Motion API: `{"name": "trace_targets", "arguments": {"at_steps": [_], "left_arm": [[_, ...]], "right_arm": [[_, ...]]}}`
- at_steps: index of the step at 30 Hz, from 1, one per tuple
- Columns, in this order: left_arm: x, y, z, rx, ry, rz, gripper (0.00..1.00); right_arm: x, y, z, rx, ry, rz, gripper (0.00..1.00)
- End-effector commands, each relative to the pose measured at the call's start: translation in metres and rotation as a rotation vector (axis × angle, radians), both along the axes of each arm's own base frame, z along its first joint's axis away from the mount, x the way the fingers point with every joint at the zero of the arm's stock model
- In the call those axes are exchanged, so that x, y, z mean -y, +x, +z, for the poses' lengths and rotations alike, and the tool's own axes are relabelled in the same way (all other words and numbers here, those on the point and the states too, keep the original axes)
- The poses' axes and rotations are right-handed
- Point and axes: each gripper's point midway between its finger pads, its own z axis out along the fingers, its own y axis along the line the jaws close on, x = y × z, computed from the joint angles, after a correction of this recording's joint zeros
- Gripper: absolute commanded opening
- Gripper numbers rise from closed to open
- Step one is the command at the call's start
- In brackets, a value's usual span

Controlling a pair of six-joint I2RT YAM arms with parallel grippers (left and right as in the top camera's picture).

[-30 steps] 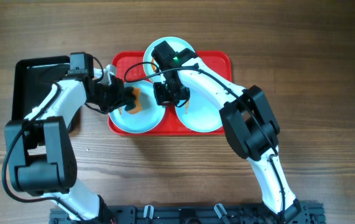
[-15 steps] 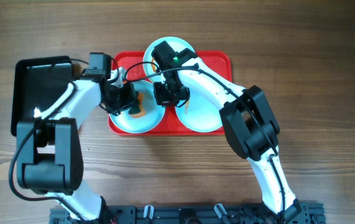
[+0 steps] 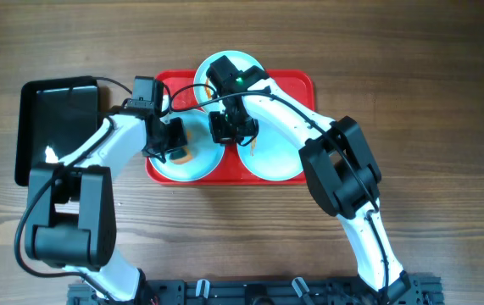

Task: Clean dirty plates on tray and stack at the side
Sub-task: 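Bring the sponge in the left gripper onto the left white plate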

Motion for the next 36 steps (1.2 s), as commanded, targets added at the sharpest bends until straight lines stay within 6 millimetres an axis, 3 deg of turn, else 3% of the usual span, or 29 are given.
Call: {"name": "trace_targets", "arguments": {"at_steps": [1,6,10,16,24,29,33,36], "left_arm": [[-0.073,-0.030,-0.028,-0.078,0.400,0.053,0.04],[-0.107,-0.028,-0.016,-0.059,0.605,0.086,0.04],[-0.122,-0.023,-0.001,-0.035,0.708,0.108,0.04],[-0.118,-0.001,0.034,0.063,0.676,0.151,0.04],[-0.066,0.014,0.067,0.190,0.346,0.112,0.04],[-0.014,0.008,0.057,0.142,0.062,0.008,0.04],[0.000,0.003,0.042,0.083,-0.017,-0.017,0.04],[0.000,-0.001,0.028,0.040,-0.015,-0.017,0.04]], "right_arm": [[-0.001,-0.011,-0.016,-0.051,-0.008,0.010,0.04],[-0.001,-0.012,-0.016,-0.054,-0.011,0.011,0.05],[-0.001,-0.012,-0.016,-0.054,-0.011,0.010,0.04],[-0.001,-0.013,-0.016,-0.056,-0.012,0.010,0.04],[-0.001,-0.012,-0.016,-0.053,-0.010,0.007,0.04],[-0.002,-0.010,-0.016,-0.054,-0.012,-0.017,0.04],[-0.002,-0.010,-0.016,-0.051,-0.010,-0.016,0.04],[-0.002,-0.009,-0.016,-0.050,-0.009,-0.016,0.04]]}}
